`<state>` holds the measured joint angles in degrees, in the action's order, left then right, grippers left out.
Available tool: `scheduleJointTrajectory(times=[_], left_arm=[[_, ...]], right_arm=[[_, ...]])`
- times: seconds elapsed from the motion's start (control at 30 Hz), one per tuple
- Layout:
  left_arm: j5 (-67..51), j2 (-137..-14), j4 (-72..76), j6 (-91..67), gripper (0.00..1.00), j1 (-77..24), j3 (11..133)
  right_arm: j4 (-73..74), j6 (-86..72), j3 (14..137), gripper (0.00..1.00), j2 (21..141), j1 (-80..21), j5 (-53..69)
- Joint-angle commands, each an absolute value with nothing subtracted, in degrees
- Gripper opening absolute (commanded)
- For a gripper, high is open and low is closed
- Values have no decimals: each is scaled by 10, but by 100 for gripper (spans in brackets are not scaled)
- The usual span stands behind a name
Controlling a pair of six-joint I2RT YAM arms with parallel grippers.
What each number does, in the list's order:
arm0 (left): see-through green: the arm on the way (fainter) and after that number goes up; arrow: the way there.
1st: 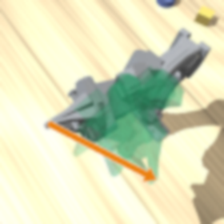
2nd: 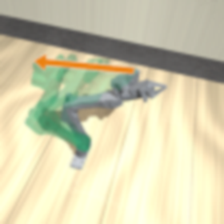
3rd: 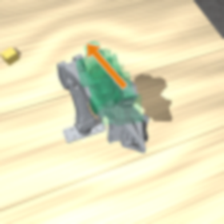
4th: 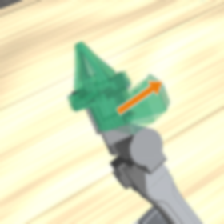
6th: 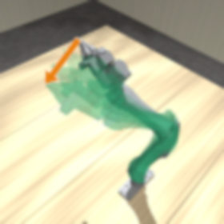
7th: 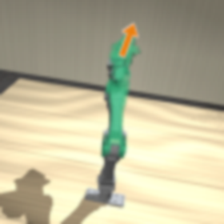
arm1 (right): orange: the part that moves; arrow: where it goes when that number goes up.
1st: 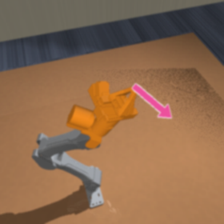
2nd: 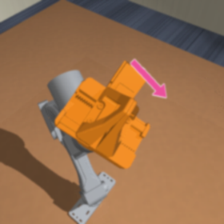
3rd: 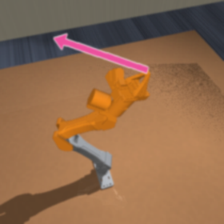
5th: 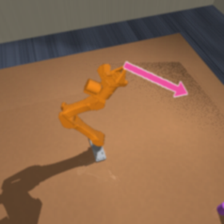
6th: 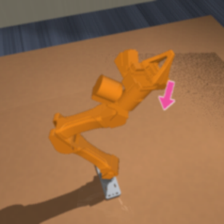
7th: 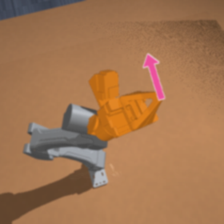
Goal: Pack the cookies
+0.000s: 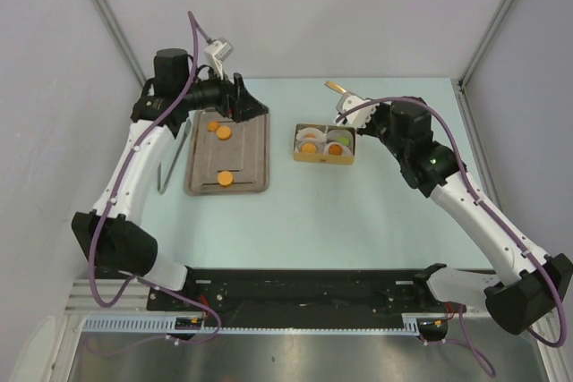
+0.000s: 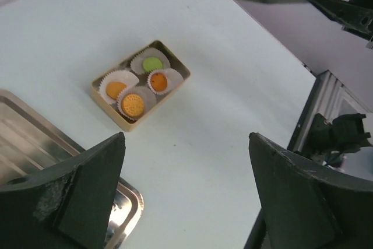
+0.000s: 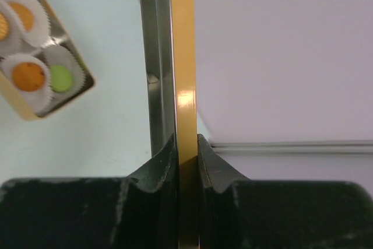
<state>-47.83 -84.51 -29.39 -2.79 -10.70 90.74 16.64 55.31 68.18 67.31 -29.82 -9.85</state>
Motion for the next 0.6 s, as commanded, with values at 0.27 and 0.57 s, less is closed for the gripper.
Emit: scheduleJointTrajectory(times=[0.27,0.57], left_arm=[[-534,-785,-259,-154,93,-99,860],[-665,-790,-12,-472,93,-77,731]], right_arm=[[27,817,681,0,634,-390,-249],[-191,961,578,0,639,-491,-342]])
